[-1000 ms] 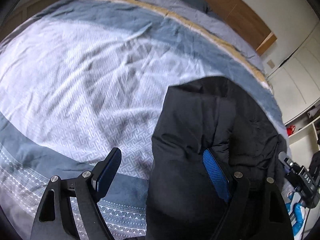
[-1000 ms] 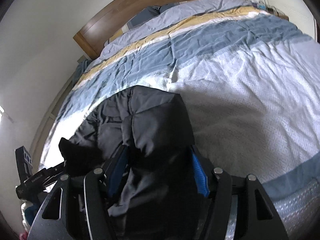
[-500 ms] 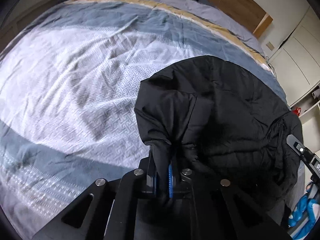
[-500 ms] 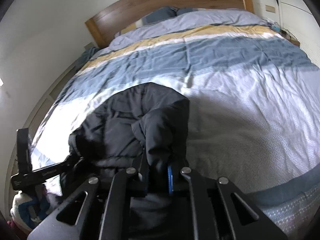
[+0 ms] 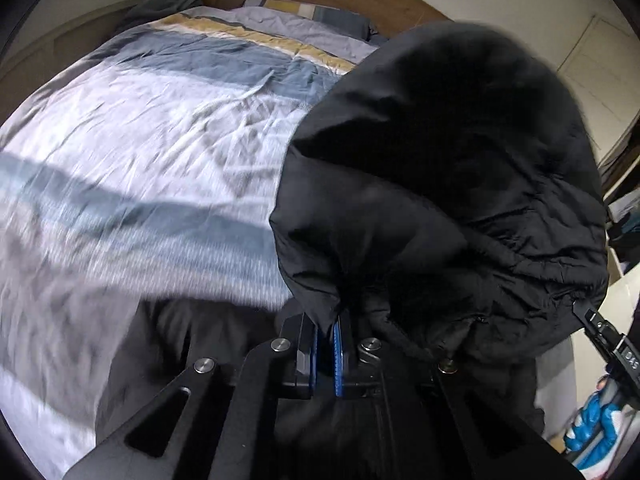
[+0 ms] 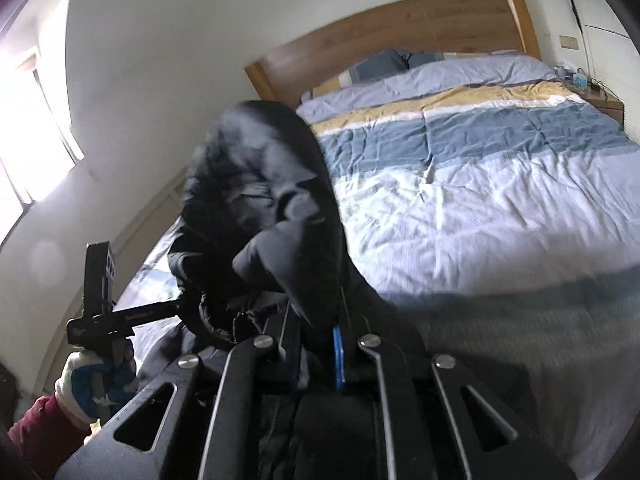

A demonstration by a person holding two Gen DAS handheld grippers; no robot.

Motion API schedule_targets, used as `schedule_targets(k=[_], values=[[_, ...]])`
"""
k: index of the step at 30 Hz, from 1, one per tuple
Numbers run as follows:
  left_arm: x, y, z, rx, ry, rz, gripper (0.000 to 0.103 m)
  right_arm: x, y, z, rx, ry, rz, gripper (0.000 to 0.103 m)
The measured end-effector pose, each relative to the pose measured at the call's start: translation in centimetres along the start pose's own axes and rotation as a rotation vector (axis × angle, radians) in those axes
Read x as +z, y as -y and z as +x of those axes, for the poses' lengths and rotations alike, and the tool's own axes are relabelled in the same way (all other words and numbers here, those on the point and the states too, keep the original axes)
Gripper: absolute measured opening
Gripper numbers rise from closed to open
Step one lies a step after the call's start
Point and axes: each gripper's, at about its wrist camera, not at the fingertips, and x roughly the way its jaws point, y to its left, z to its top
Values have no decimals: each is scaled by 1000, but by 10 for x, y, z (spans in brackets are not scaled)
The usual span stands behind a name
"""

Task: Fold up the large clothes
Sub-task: 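Lift the hood and collar with both grippers and fold them toward the hem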

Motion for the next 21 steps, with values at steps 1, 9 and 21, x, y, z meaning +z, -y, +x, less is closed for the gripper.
schedule_targets(k=[1, 9, 21], values=[[-7, -1, -8, -8, 3, -1, 6, -7, 1, -9, 4, 8, 8, 11], [-74, -7, -61, -81, 27, 32, 5, -74, 3, -76, 56, 52, 61, 11], [-162, -24, -86, -147, 62, 86, 5, -166, 14, -122, 104, 42, 130, 11]])
